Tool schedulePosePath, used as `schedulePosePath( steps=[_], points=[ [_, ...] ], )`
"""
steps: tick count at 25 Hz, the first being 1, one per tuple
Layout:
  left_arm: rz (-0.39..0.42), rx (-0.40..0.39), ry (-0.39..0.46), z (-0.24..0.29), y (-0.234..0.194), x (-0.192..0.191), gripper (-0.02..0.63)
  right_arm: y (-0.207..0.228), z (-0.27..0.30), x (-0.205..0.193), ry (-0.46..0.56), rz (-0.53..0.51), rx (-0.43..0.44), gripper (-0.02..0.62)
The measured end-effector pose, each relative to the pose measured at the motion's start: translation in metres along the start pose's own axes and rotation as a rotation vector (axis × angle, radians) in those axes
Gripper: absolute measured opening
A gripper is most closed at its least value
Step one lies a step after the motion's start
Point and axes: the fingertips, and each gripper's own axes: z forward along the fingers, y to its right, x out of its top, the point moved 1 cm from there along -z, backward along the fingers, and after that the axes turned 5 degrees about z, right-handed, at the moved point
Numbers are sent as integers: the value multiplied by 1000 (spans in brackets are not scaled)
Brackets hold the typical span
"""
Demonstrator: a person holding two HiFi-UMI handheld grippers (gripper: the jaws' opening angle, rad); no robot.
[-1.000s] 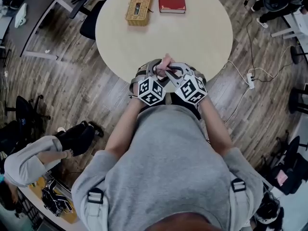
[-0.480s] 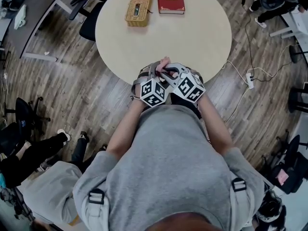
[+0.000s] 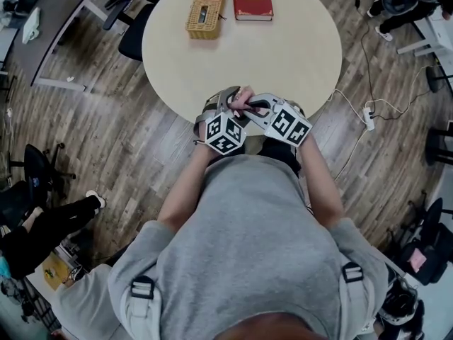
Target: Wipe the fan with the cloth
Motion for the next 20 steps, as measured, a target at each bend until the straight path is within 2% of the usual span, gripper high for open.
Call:
schedulePosePath(
  steps=[6, 12, 16, 20],
  points=[
    [-71, 33, 54, -8, -15, 5, 373, 19, -22, 4, 108, 33, -85, 41],
    [-146, 16, 130, -20, -20, 10, 373, 33, -38, 12, 214, 79, -141, 41],
    [-251, -9, 226, -27, -19, 19, 373, 39, -48, 5, 226, 100, -168, 41],
    [-352, -17, 318, -35, -27, 29, 373, 43, -52, -2, 224, 104, -152, 41]
  ],
)
